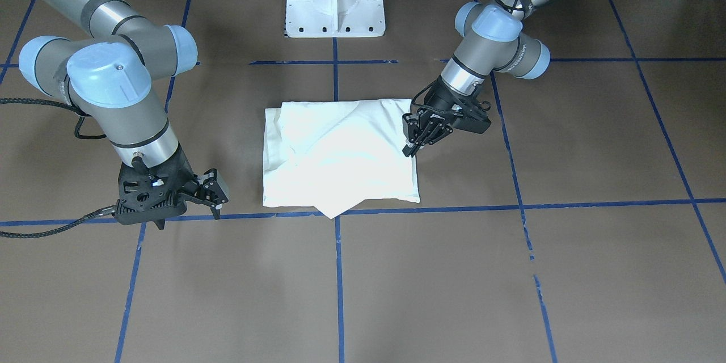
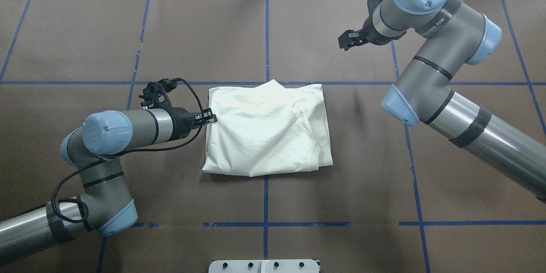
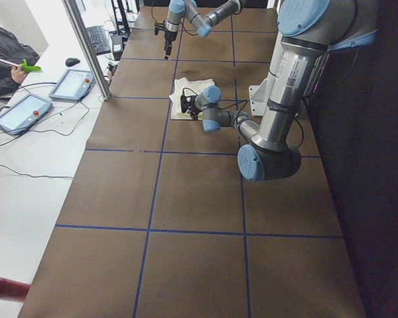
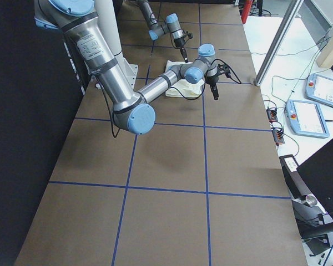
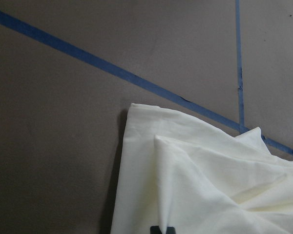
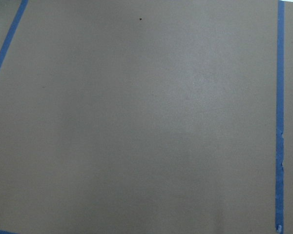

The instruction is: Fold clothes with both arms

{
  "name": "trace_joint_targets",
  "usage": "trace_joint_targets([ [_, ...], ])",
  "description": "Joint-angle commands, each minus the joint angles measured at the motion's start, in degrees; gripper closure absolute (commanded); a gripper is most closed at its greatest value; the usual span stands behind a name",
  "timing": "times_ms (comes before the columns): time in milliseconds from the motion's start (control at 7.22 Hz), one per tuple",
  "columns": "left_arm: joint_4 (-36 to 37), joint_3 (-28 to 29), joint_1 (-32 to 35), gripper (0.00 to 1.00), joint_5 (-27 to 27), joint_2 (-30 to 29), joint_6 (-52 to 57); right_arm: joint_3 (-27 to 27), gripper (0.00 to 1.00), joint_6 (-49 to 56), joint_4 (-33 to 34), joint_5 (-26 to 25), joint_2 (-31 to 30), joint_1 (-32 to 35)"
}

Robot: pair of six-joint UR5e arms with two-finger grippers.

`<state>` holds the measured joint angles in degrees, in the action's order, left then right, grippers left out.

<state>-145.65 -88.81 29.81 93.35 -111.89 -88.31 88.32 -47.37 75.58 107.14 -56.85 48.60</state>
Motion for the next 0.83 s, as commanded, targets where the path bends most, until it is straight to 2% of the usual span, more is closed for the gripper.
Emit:
trace_joint_targets([
  [0, 0.98, 0.13, 2.34, 0.37, 0.08, -0.70, 0.94, 0.01, 0.00, 0.00, 0.00, 0.00, -0.02, 0.00],
  [138, 2.98, 0.74, 3.06, 0.37, 0.08, -2.36, 0.94, 0.01, 0.00, 0.00, 0.00, 0.09, -0.02, 0.00],
  [277, 8.14, 0.83, 3.41, 0.37, 0.08, -5.85, 0.94, 0.45, 0.00, 0.00, 0.18, 0.44, -0.02, 0.43],
  [415, 12.19, 0.49, 4.28, 0.34, 1.47, -6.93, 1.55, 0.54, 0.00, 0.69, 0.61, 4.27, -0.10, 2.27],
  [554, 12.93, -0.21, 5.16, 0.27, 6.27, -6.94, 6.43, 0.71, 0.00, 0.88, 1.05, 7.18, -0.19, 4.89],
  [692, 13.28, -2.14, 6.22, 0.00, 7.98, -6.33, 9.35, 0.71, 0.00, 2.18, 2.01, 9.56, -0.37, 7.88],
])
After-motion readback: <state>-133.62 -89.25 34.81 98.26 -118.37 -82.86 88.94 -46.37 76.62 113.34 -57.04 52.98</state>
